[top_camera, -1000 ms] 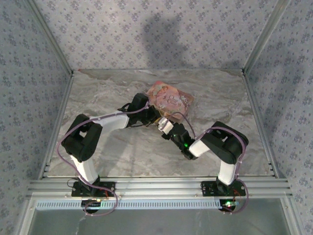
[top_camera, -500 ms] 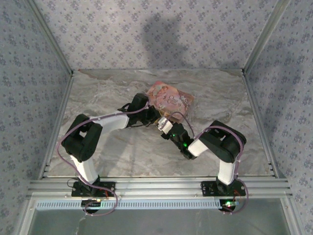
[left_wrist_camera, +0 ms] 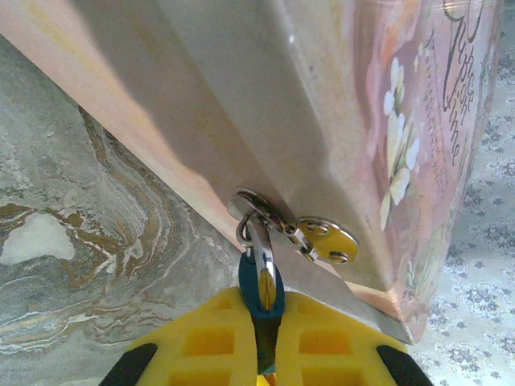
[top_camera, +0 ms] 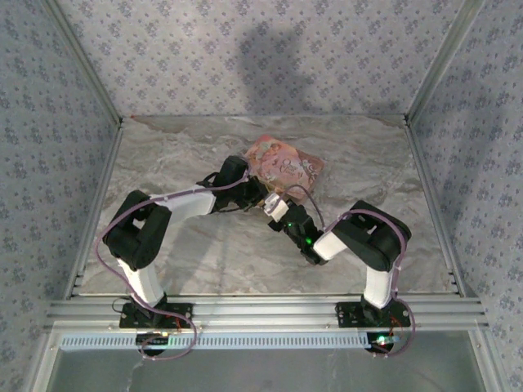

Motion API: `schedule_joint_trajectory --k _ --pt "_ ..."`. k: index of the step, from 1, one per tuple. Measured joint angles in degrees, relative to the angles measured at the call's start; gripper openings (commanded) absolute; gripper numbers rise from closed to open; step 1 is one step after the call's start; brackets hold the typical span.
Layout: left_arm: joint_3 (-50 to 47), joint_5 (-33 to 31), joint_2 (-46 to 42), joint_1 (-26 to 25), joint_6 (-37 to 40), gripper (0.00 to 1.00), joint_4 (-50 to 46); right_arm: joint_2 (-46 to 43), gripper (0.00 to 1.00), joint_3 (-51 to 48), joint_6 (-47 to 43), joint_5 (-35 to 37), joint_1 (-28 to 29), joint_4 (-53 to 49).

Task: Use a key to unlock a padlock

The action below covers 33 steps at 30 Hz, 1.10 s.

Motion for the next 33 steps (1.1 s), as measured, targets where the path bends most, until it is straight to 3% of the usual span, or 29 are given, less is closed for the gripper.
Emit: schedule_joint_trajectory --k 10,25,33 --pt "0.0 -0.52 0.0 -0.13 -0.24 0.0 0.92 0.02 0.0 0.13 4.57 -0.44 -0.72 0.35" --pt "-1.16 -2.27 0.0 -0.68 -1.49 0.0 4.59 -0.87 0.0 0.13 26.34 -10.27 -5.16 -0.17" --pt "-1.77 -3.89 0.0 -1.42 -2.51 0.0 4.94 -0.87 0.0 0.13 29.05 -12.0 -5.73 -1.11"
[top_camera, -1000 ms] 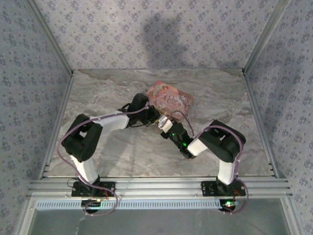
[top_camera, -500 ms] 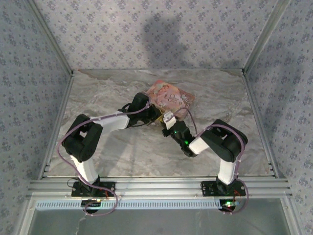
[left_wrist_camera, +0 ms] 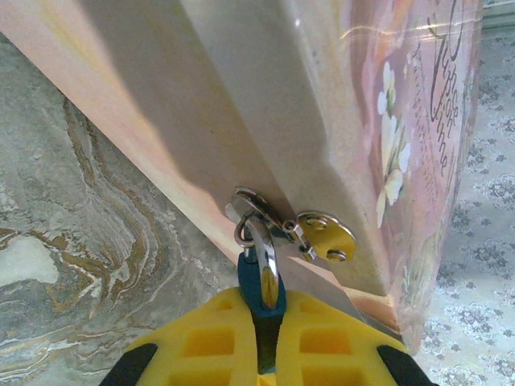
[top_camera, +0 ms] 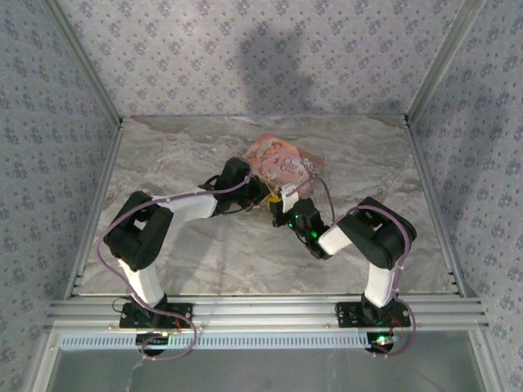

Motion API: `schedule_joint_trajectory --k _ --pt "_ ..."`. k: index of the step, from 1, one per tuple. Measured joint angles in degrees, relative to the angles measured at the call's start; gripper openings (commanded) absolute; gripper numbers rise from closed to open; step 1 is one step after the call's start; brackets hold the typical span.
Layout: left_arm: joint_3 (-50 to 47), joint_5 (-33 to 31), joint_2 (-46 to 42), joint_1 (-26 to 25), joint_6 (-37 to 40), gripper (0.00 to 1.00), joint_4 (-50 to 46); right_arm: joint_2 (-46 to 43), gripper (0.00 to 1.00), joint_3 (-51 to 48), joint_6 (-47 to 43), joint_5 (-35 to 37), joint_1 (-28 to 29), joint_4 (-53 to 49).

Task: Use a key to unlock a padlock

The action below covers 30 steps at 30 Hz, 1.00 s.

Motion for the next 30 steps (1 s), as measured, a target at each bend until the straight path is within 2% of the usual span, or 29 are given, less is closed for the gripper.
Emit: schedule_joint_trajectory --k 11,16,21,23,30 --pt "-0.02 -0.96 0.0 -0.42 -0.42 0.0 0.57 0.04 0.02 -0.74 -0.11 -2.86 -1.49 1.07" --pt "0.0 0.33 0.0 -0.81 -0.61 0.0 0.48 -0.57 0.23 -2.49 -0.31 -3.08 -1.77 2.12" --pt "-0.02 1.51 0.0 -1.16 -0.9 0.0 0.42 -1.68 0.25 -4.48 -0.5 -2.91 -2.16 3.13" --pt "-0.02 2.01 0.0 -1.18 -1.11 0.0 0.42 -2.32 0.31 -5.09 -1.18 -2.51 -2.12 3.13" --pt "-0.02 2.84 0.0 -1.16 -1.51 0.0 0.17 -4.46 0.43 -9.29 -5.42 0.55 -1.38 3.48"
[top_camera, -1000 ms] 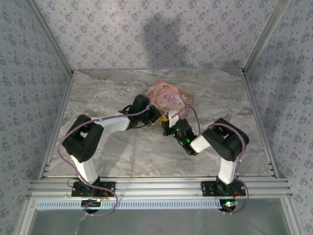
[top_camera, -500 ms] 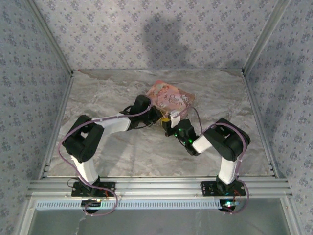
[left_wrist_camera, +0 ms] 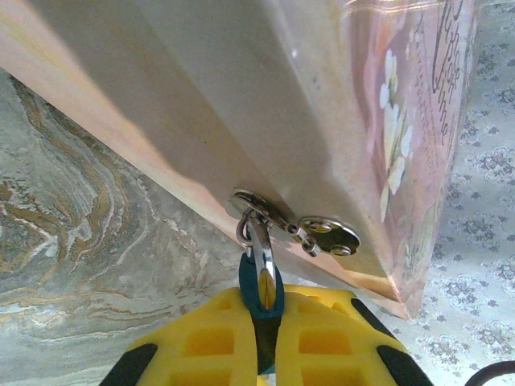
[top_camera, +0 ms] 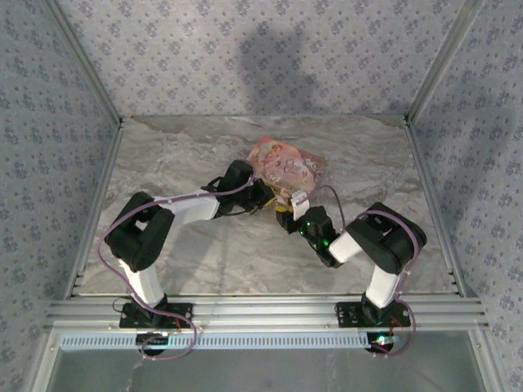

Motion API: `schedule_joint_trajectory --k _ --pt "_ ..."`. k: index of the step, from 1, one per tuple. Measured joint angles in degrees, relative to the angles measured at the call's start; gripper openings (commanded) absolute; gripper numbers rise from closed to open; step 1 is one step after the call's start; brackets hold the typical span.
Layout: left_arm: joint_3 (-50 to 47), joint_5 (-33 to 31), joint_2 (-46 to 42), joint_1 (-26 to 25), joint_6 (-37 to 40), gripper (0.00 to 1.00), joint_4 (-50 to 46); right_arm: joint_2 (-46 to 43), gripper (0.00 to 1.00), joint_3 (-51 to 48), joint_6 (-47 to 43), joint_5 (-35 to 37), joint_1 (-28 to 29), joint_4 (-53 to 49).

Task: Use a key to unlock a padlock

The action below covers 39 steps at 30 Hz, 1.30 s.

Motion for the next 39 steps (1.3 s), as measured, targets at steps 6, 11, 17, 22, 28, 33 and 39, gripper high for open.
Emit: schedule_joint_trajectory --k 6,11,17,22,28,33,39 --pt "-0.09 0.2 0.0 0.02 0.0 0.0 -0.28 -1.49 0.45 -1.88 -6.8 4.59 4.44 -0.31" --pt "-0.15 0.22 0.0 0.02 0.0 0.0 -0.24 -1.49 0.42 -1.92 -10.69 6.67 4.66 -0.33" --pt "-0.9 0.39 0.0 0.0 0.0 0.0 -0.37 -1.46 0.34 -0.22 -13.4 7.15 4.5 -0.31" --pt "-1.01 0.39 0.0 0.0 0.0 0.0 -0.31 -1.46 0.13 1.01 -14.47 6.78 3.98 -0.35" --pt "-1.01 0.46 0.0 -0.02 0.0 0.0 -0.35 -1.27 0.07 2.05 -14.88 6.62 3.63 -0.33" --pt "-1.01 0.57 0.0 -0.02 0.0 0.0 -0.35 -0.46 0.09 2.25 -14.88 6.43 3.61 -0.33" --pt "-1.01 0.57 0.0 -0.02 0.0 0.0 -0.39 -1.11 0.23 0.59 -14.56 6.23 3.5 0.24"
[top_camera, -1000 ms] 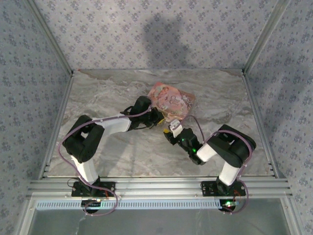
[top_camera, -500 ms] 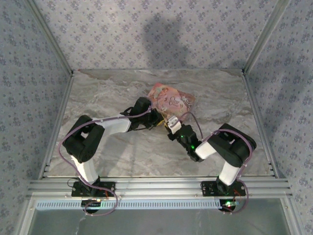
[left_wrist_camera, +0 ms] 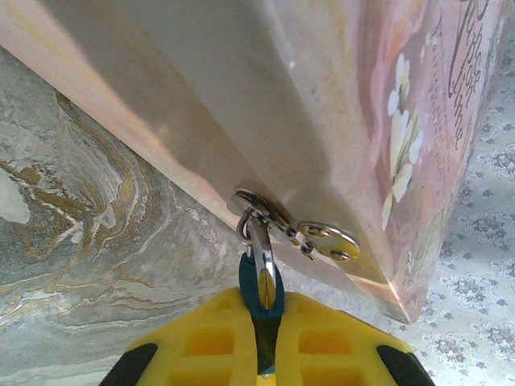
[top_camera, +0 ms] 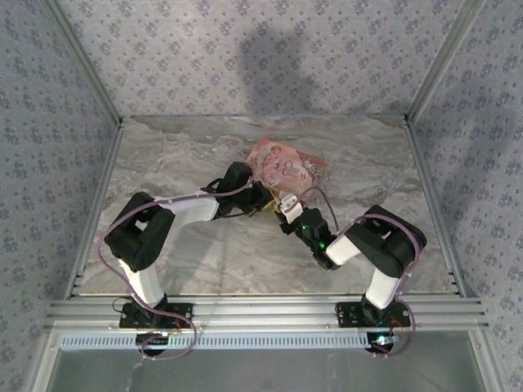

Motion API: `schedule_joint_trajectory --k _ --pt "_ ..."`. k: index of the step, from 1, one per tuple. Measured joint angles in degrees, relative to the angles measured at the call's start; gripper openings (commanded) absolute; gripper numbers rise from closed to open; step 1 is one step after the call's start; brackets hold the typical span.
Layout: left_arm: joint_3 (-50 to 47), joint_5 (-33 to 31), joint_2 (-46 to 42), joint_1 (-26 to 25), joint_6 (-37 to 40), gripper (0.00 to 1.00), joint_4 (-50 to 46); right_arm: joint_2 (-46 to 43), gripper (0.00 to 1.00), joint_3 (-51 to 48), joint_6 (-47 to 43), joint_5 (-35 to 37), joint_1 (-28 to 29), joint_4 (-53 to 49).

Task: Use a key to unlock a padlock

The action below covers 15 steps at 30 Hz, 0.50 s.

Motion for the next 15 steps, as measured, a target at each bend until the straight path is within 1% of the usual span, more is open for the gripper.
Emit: schedule_joint_trajectory --k 4,6,8,15 --pt "0.0 0.04 0.0 0.0 0.0 0.0 0.02 -2.58 0.27 -2.16 0.07 -0.09 0.15 -0.33" --pt "-0.09 0.28 0.0 0.02 0.13 0.0 0.31 -3.23 0.34 -2.38 -0.72 0.22 1.03 -0.35" --pt "-0.55 0.98 0.0 0.02 0.74 0.0 1.29 -3.23 0.37 -2.4 -1.66 0.92 2.49 -0.33" --pt "-2.71 3.21 -0.26 0.02 4.9 0.0 3.39 -3.23 0.38 -3.26 -5.64 5.16 6.21 -0.13"
